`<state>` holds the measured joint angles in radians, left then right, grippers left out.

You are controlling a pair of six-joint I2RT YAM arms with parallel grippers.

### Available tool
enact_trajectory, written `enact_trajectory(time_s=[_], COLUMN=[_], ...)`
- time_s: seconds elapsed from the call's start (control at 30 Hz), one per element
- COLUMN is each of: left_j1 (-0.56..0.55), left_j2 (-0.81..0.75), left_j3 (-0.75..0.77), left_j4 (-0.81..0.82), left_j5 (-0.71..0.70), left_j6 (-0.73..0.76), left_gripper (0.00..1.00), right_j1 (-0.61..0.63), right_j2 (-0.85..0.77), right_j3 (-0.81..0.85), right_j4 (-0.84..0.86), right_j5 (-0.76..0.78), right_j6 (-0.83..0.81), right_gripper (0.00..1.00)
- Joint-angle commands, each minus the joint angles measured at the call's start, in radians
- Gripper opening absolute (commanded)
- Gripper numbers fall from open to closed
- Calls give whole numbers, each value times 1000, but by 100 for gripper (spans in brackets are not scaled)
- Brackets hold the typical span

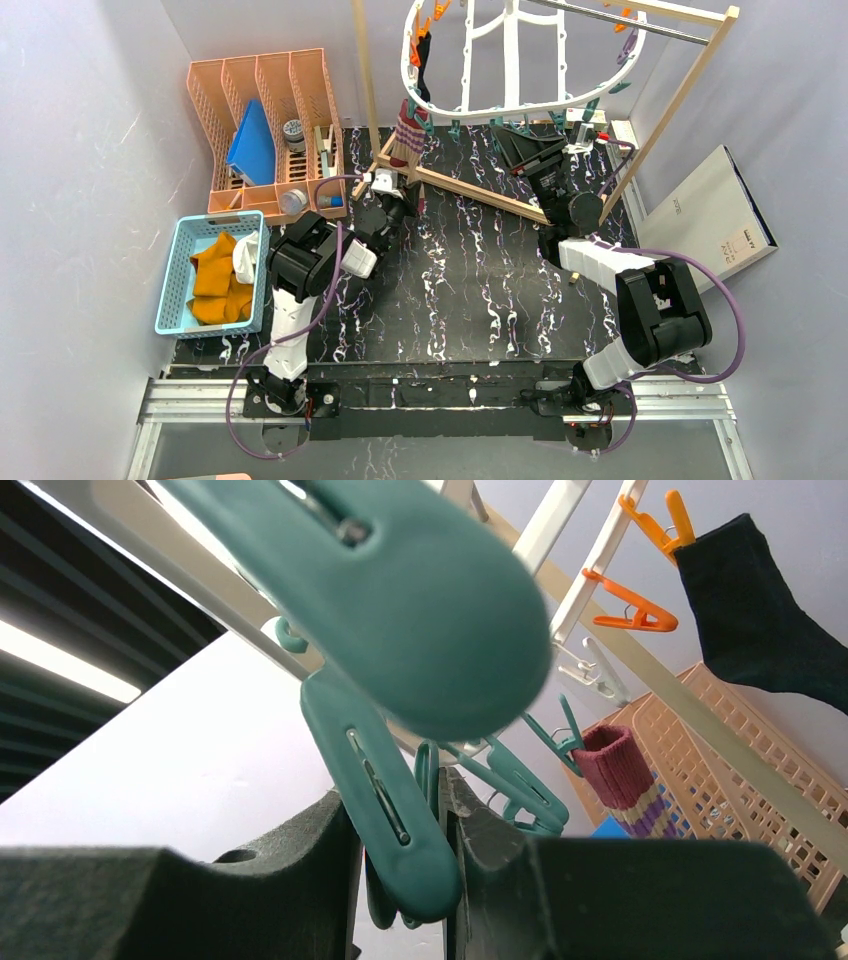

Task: Remove the socks clipped to the hanger

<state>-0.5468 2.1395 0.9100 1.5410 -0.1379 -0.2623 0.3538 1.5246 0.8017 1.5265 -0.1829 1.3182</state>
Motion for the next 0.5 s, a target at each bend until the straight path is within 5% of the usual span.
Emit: enact_trajectory(time_s=[0.0, 0.07, 0.27, 0.47], left_j1=[9, 11, 11, 10], left_j2=[-24, -38, -112, -220], left_j3=[7, -2, -53, -166], left_j4=[72, 71, 51, 44], left_j5=[65, 86, 195, 288], left_j6=[-18, -18, -16, -42], left_gripper=[0, 0, 0, 0], right_j1=[-7, -7, -6, -7], right_j2=[6, 8, -6, -25], right_j3=[-10, -5, 4, -35], right_j4=[286, 283, 240, 212], right_j5=[-29, -32, -31, -28], right_j6=[8, 11, 12, 3], right_gripper=[23, 34, 96, 99])
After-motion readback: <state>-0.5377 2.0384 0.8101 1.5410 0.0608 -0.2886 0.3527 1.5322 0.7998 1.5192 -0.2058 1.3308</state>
